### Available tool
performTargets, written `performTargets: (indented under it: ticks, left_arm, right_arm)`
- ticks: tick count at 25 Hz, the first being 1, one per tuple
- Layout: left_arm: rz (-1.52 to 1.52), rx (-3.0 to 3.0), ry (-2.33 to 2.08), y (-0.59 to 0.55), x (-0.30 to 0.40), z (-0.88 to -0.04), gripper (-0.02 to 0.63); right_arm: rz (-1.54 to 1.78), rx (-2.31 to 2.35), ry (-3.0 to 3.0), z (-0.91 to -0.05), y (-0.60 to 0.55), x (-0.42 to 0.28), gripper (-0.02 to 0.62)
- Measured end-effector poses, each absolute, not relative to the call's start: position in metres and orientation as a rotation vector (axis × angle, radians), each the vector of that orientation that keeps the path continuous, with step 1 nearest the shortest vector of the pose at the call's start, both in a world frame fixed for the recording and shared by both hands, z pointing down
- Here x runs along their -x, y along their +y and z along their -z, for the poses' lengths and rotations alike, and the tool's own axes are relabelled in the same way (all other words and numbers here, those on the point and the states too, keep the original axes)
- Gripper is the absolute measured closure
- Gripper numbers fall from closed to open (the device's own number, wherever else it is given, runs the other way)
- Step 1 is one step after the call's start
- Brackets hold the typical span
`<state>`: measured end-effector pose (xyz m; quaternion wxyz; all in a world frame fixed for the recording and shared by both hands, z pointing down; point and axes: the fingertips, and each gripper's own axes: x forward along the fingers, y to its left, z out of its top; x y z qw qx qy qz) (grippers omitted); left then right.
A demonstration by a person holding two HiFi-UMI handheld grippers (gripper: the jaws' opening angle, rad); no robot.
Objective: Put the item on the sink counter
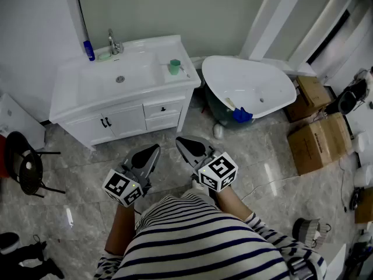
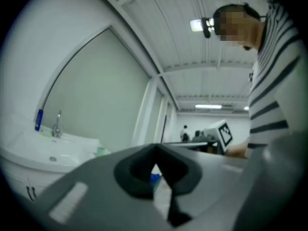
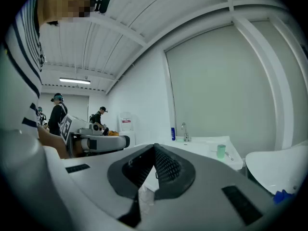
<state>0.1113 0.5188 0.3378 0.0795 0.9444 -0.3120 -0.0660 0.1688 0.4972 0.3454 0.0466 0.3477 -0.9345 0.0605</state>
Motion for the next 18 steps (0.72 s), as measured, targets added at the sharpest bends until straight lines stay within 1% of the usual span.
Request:
performTargets:
  ticks: [7, 18]
  left_arm:
    - [0.197, -2.815, -0.933, 0.515, -0.113, -0.341, 0.600]
    - [0.169, -2.810, -0.864, 0.507, -0.134, -0.349, 0.600]
  right_arm:
    - [-0.176, -1.036, -2.851, -0.347, 0.494, -0.167, 0.589]
    - [-0.197, -1.029, -2.872, -0.348, 0.491, -0.180, 0.589]
